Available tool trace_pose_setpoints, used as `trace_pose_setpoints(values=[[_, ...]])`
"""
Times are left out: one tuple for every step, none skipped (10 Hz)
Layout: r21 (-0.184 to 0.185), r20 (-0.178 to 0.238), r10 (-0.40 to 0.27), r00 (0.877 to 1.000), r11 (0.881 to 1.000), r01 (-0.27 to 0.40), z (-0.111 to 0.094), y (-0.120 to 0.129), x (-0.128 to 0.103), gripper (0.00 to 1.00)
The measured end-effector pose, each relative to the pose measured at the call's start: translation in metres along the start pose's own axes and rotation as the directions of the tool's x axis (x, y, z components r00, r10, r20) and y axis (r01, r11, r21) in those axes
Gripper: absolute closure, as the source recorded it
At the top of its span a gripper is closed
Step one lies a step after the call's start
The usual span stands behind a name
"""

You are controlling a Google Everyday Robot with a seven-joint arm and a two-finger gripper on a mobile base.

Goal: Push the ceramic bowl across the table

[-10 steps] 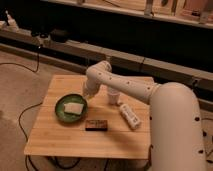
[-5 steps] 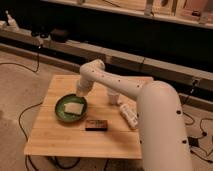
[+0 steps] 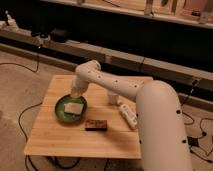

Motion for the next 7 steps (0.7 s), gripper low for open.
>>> trace_pose_setpoints(values=[[0.016, -0.010, 0.008, 1.000, 1.000, -0.008, 0.003, 0.002, 0.001, 0.95], [0.033, -0.018, 0.016, 1.000, 0.999, -0.016, 0.005, 0.003, 0.002, 0.95], [0.049, -0.020, 0.025, 0.999, 0.999, -0.024, 0.007, 0.004, 0.002, 0.95], [0.063, -0.014, 0.029, 0.999, 0.998, -0.028, 0.011, 0.002, 0.000, 0.95], [0.074, 0.003, 0.028, 1.000, 0.997, -0.028, 0.017, 0.001, -0.006, 0.95], [0.074, 0.022, 0.036, 0.999, 0.997, -0.037, 0.023, 0.005, -0.011, 0.95], [0.068, 0.041, 0.046, 0.998, 0.996, -0.049, 0.029, 0.011, -0.014, 0.95]])
